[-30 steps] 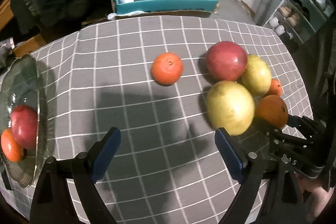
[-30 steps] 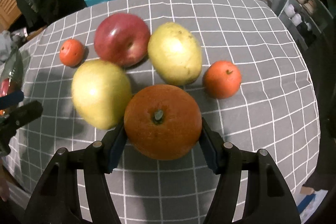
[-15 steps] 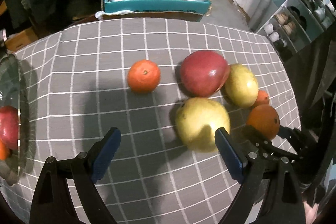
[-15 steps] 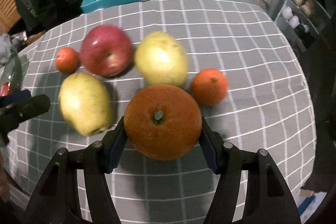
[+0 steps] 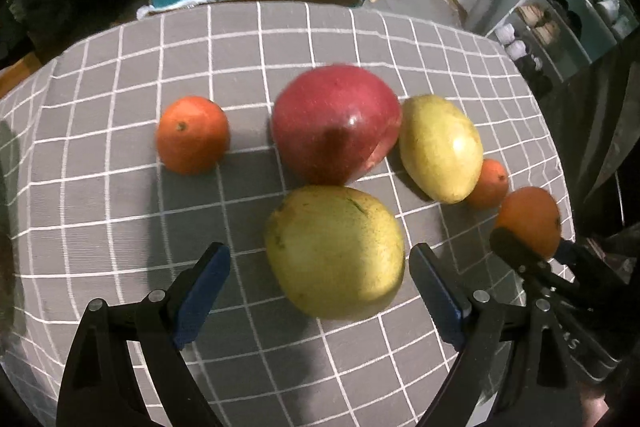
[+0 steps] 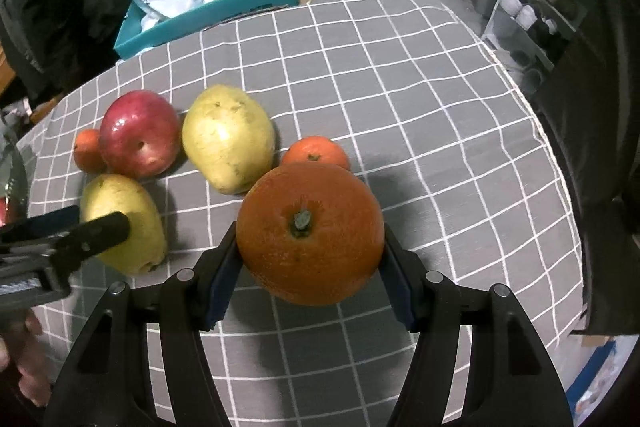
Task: Organize fruits
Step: 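Grasp a yellow pear with the left tool while the right tool grasps an orange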
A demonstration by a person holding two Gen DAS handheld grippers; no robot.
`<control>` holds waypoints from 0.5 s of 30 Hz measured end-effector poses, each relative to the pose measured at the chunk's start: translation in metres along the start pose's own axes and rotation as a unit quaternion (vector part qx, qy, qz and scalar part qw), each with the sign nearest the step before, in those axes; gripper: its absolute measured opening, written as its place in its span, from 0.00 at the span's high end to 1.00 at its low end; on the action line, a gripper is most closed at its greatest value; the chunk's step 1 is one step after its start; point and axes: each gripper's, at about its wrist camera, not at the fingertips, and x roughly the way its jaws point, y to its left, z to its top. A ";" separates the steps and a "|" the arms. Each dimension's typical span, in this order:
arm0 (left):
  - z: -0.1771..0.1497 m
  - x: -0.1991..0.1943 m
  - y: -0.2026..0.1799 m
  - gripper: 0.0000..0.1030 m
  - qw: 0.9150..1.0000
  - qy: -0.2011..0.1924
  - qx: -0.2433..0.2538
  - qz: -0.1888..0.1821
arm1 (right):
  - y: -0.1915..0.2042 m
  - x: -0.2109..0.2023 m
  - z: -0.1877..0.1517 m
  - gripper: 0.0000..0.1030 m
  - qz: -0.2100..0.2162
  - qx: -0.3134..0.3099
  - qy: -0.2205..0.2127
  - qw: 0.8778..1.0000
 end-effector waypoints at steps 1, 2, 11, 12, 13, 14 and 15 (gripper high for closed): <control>0.000 0.004 -0.001 0.11 1.000 0.004 0.000 0.001 | 0.000 0.001 0.000 0.38 -0.001 -0.001 0.000 1.000; -0.001 0.006 -0.001 0.11 1.000 0.006 0.000 0.000 | -0.001 0.001 0.001 0.37 -0.004 -0.003 -0.001 1.000; 0.000 0.017 -0.006 0.26 1.000 0.013 0.011 -0.014 | -0.005 0.007 -0.002 0.37 -0.012 -0.010 0.006 1.000; 0.000 0.016 -0.008 0.26 1.000 0.011 0.014 -0.010 | -0.006 0.007 -0.002 0.37 -0.012 -0.010 0.006 1.000; -0.001 0.016 -0.010 0.26 1.000 0.010 0.020 -0.007 | -0.005 0.007 -0.002 0.37 -0.011 -0.009 0.007 1.000; -0.002 0.016 -0.011 0.26 1.000 0.009 0.025 -0.005 | -0.005 0.007 -0.002 0.37 -0.011 -0.010 0.007 1.000; -0.003 0.016 -0.011 0.26 1.000 0.007 0.029 -0.003 | -0.005 0.007 -0.002 0.37 -0.011 -0.011 0.006 1.000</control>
